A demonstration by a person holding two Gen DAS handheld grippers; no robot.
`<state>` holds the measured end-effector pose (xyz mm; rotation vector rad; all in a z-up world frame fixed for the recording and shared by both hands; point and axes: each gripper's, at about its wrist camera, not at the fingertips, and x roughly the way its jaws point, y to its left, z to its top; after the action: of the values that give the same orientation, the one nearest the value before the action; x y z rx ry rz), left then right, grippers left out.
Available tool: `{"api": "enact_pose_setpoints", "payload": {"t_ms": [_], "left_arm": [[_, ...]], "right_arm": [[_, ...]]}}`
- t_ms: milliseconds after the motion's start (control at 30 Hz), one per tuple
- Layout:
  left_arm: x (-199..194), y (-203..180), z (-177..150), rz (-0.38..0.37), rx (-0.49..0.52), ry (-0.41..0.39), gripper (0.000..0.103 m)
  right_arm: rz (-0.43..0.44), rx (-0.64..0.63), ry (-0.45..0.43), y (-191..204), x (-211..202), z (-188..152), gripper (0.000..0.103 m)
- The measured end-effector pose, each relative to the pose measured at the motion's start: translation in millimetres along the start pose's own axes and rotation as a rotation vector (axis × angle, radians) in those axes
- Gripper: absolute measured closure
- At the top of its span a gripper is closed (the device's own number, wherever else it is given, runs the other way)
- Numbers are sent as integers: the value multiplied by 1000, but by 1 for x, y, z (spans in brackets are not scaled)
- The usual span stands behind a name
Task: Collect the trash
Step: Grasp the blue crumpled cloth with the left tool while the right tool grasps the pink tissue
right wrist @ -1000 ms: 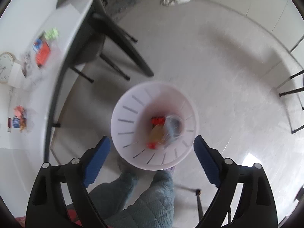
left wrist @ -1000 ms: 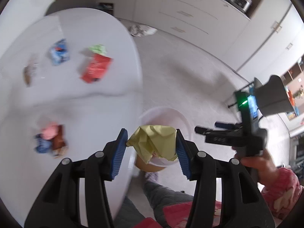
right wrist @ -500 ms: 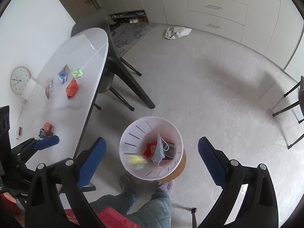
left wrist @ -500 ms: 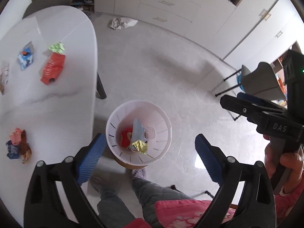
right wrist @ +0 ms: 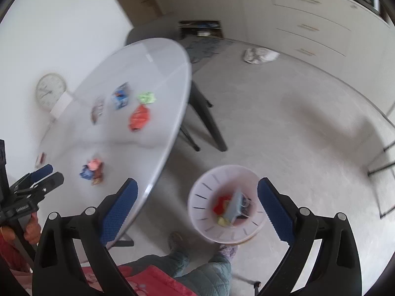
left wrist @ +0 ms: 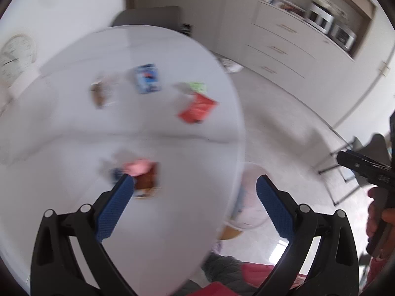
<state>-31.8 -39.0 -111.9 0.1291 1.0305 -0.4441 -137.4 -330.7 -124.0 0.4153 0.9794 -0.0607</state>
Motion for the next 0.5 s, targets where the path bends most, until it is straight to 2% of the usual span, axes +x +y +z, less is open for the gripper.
{"api": "enact_pose_setpoints", "payload": {"t_ms": [100,233,333,367,500], "left_arm": [[3,40,-3,41,-54,-4,8],[20,74,-9,80,-66,12,9],[40,93,-16,84,-54,51,18],[51,101,-17,81,-55,73,23],[80,110,-20,52,-59,114,31]], "right_arm": [[31,-52,14,29,14,6,6],[64,-118,45,66,32,8,6],[75,-148,65,87,41,9,6],[79,-154,71,92,44,9,6],[76,-175,105,109,53,6,6]]}}
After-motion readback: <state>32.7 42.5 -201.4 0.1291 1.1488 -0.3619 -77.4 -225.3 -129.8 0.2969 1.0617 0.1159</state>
